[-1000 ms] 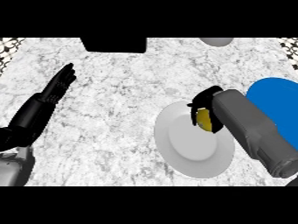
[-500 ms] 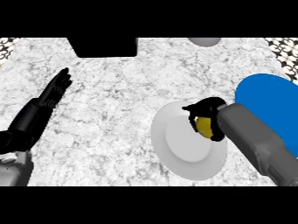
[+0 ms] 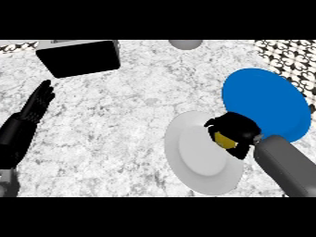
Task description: Pick the lemon from the plate and place it in the plate
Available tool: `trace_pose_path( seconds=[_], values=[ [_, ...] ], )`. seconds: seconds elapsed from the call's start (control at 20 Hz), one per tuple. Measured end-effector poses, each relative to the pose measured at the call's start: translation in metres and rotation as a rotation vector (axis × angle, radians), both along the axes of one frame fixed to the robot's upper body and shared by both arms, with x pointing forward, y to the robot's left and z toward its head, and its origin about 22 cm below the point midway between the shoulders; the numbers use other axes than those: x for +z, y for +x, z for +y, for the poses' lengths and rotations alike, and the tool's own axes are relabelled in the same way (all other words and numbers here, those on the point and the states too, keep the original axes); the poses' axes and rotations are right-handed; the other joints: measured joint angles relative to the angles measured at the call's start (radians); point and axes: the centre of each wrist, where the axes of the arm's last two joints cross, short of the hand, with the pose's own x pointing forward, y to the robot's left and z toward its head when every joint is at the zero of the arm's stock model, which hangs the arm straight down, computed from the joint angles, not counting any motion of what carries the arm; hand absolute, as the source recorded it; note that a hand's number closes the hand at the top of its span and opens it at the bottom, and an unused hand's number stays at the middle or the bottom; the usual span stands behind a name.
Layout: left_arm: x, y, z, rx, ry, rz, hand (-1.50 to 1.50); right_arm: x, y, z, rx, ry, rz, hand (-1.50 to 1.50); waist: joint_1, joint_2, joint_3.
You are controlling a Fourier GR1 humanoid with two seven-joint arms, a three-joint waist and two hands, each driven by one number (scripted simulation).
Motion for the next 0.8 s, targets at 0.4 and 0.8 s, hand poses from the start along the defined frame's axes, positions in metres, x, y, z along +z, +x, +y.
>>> trace_pose_path(
  seconds=[0.4, 0.8],
  values=[
    [-0.001, -0.012, 0.014, 0.052, 0.008, -0.003, 0.00, 0.012, -0.054, -0.070, -0.015, 0.186, -0.213, 1.50, -0.041, 0.012, -0.003],
    [0.004, -0.020, 0.016, 0.043, 0.010, -0.026, 0.00, 0.051, -0.112, -0.133, -0.130, 0.329, -0.383, 1.50, -0.020, 0.032, -0.004]
  ],
)
